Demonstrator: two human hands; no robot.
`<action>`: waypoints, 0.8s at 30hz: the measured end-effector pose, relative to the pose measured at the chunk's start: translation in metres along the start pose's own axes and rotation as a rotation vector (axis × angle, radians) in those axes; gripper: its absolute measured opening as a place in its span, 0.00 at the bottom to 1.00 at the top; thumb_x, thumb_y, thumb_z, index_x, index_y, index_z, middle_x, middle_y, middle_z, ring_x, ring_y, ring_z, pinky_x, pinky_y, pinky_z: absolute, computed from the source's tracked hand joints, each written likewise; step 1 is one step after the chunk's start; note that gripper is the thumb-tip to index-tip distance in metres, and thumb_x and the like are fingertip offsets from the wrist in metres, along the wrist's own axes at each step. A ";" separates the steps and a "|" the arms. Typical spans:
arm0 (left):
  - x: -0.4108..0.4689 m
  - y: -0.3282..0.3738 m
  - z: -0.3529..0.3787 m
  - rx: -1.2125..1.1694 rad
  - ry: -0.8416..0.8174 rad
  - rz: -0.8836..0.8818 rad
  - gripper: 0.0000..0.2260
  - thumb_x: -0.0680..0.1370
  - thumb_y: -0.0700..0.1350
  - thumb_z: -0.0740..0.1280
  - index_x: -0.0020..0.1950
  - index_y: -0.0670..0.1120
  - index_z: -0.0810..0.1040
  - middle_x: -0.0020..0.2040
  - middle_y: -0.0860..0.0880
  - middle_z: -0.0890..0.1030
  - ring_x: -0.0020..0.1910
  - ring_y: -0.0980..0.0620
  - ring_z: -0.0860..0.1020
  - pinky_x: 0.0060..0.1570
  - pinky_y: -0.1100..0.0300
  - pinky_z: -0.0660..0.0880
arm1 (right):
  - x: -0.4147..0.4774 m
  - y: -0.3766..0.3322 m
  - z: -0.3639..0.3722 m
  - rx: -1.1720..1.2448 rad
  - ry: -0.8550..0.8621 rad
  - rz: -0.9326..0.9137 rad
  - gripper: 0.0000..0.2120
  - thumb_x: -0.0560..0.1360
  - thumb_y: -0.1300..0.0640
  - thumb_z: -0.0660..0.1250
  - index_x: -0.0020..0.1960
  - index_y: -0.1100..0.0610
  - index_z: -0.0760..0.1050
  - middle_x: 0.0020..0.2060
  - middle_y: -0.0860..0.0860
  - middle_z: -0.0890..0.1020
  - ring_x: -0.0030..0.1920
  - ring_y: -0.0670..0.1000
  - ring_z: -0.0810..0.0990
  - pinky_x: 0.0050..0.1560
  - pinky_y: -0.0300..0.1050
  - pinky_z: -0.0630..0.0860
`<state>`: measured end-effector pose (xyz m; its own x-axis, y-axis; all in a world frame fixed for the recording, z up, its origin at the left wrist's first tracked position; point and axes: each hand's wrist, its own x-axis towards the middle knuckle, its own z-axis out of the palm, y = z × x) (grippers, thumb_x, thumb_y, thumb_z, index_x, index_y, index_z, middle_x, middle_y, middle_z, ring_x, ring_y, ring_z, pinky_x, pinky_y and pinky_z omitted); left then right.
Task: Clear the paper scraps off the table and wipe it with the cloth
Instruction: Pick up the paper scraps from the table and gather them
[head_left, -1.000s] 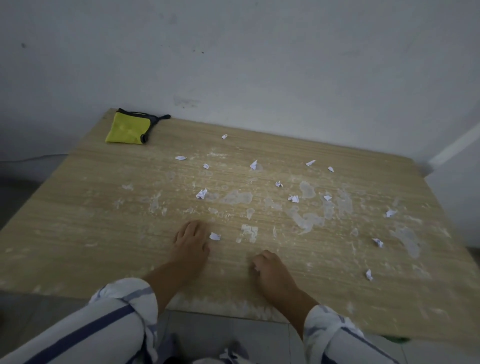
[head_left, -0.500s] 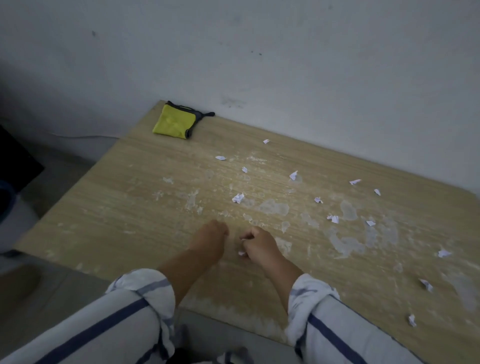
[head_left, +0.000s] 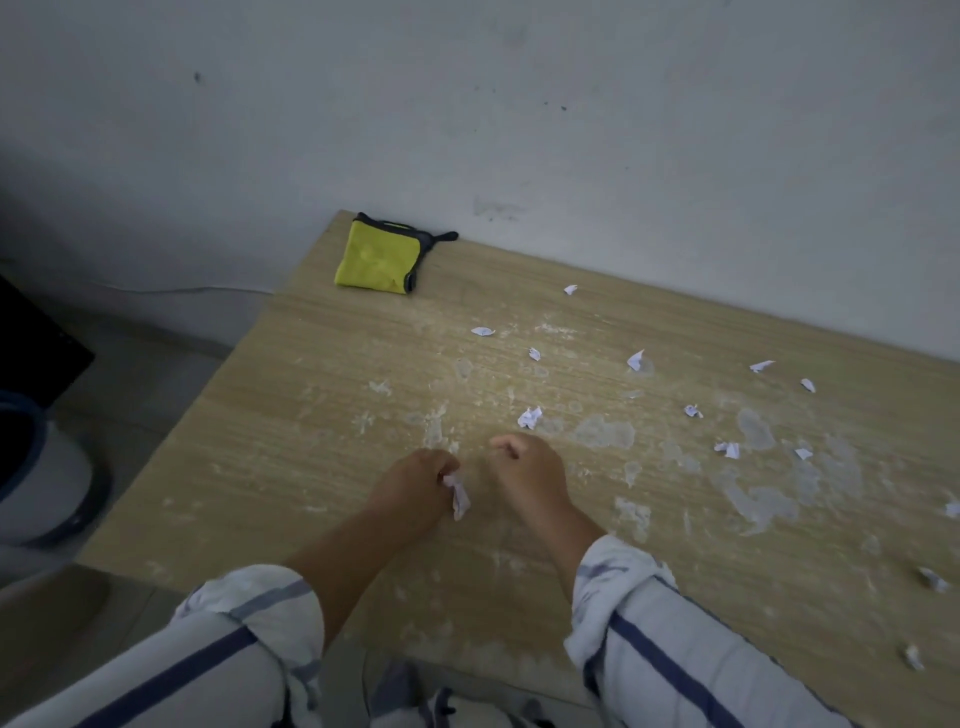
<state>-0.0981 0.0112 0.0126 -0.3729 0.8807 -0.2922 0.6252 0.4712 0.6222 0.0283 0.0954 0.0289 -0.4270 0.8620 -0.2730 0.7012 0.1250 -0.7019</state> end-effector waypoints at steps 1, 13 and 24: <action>0.003 -0.002 -0.003 -0.015 -0.018 0.003 0.13 0.77 0.41 0.62 0.61 0.47 0.77 0.56 0.49 0.80 0.53 0.51 0.77 0.46 0.63 0.68 | 0.007 0.003 -0.005 -0.025 0.068 -0.002 0.12 0.75 0.62 0.60 0.56 0.58 0.78 0.54 0.54 0.80 0.48 0.48 0.77 0.46 0.36 0.68; 0.092 0.022 -0.029 0.063 0.071 0.111 0.17 0.76 0.37 0.60 0.64 0.44 0.73 0.66 0.44 0.68 0.59 0.47 0.73 0.57 0.56 0.72 | 0.062 0.022 -0.007 -0.558 -0.060 -0.187 0.17 0.71 0.68 0.60 0.58 0.60 0.74 0.60 0.58 0.75 0.59 0.59 0.70 0.60 0.48 0.67; 0.187 0.075 -0.024 0.410 0.005 0.065 0.26 0.74 0.31 0.60 0.71 0.45 0.64 0.73 0.43 0.61 0.67 0.40 0.64 0.63 0.49 0.68 | 0.112 0.023 -0.030 -0.408 0.060 -0.320 0.13 0.67 0.70 0.59 0.45 0.65 0.80 0.41 0.63 0.81 0.42 0.63 0.77 0.43 0.52 0.75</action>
<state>-0.1376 0.2101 0.0223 -0.3269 0.9093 -0.2575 0.8683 0.3965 0.2979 0.0144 0.2095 0.0021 -0.6314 0.7744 -0.0398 0.7113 0.5580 -0.4274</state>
